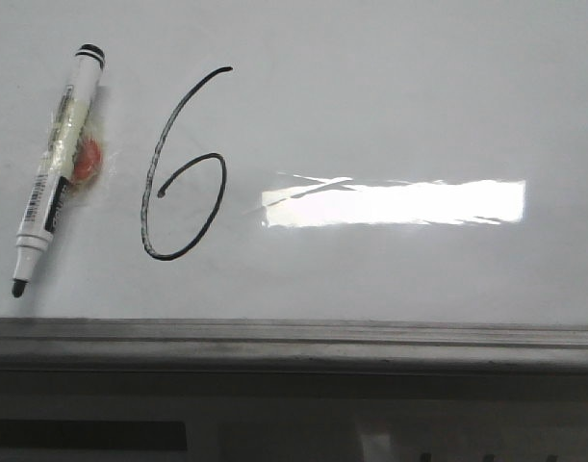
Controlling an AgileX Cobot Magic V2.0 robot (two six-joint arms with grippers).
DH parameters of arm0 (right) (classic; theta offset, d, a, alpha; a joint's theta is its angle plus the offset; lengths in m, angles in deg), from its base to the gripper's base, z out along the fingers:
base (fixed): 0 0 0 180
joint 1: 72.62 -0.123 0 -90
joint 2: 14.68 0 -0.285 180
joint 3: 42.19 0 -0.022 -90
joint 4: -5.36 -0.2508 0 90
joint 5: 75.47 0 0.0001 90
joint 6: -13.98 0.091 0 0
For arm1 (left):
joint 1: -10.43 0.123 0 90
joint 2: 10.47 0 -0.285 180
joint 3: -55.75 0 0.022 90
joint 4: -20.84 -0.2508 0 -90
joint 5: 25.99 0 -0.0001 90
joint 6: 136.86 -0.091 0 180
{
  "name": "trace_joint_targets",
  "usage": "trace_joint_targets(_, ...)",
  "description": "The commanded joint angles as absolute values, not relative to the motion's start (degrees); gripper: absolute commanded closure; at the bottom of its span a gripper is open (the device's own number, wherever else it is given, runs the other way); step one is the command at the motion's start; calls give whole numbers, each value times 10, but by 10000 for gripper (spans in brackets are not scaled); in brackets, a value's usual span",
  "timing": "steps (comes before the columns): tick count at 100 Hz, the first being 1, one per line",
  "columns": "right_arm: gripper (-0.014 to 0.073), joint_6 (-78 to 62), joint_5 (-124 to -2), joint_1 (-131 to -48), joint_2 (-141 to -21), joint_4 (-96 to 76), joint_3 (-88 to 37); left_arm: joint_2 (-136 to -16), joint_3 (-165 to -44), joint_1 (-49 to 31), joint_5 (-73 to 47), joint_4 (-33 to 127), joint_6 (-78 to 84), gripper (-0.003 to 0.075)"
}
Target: Write number 6 on whiteboard
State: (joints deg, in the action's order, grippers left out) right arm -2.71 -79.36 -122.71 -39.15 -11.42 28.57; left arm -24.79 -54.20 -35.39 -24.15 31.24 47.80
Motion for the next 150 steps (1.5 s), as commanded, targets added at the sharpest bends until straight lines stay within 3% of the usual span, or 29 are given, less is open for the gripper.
trace_joint_targets(1, 660, -32, -835, -1223, -395, -109, 271, -252, -554, -355, -283, 313, 476, 741)
trace_joint_targets(37, 660, -32, -835, -1223, -395, -109, 271, -252, -503, -284, -283, 313, 476, 741)
trace_joint_targets(83, 660, -32, -835, -1223, -395, -109, 271, -172, -457, -7, -279, 279, 476, 741)
trace_joint_targets(103, 660, -32, -835, -1223, -395, -109, 271, -163, -457, 83, -218, 269, 476, 741)
trace_joint_targets(133, 660, -32, -835, -1223, -395, -109, 271, -163, -457, 110, -92, 249, 476, 741)
trace_joint_targets(150, 660, -32, -835, -1223, -395, -109, 271, -163, -457, 110, -92, 249, 478, 741)
